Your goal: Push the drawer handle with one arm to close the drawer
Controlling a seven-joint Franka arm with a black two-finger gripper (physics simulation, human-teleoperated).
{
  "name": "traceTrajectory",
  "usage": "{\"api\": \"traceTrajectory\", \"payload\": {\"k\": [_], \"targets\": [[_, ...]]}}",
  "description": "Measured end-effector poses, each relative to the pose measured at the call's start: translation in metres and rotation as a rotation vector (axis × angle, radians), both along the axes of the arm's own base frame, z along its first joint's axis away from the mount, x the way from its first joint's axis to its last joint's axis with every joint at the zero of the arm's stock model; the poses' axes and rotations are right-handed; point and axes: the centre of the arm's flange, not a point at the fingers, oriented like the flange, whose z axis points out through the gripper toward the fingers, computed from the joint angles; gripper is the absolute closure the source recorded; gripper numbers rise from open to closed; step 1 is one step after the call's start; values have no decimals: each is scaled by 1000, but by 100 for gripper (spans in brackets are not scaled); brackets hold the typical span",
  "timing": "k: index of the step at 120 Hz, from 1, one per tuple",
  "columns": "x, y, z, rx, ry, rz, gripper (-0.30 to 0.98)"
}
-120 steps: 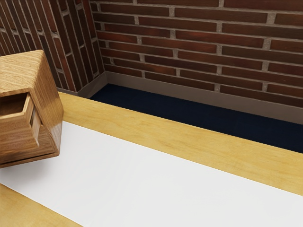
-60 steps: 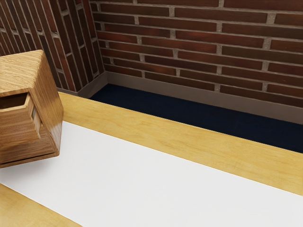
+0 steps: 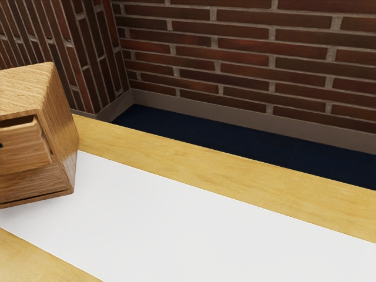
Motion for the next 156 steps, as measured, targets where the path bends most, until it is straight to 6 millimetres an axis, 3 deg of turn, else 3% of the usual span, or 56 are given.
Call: {"api": "traceTrajectory", "payload": {"k": [80, 114, 122, 131, 145, 156], "targets": [[29, 39, -9, -6, 15, 20, 79], [30, 41, -11, 3, 30, 21, 79], [30, 37, -10, 6, 32, 16, 79], [22, 20, 4, 36, 29, 7, 79], [14, -5, 11, 40, 36, -13, 78], [13, -47, 25, 48, 14, -77, 59]]}}
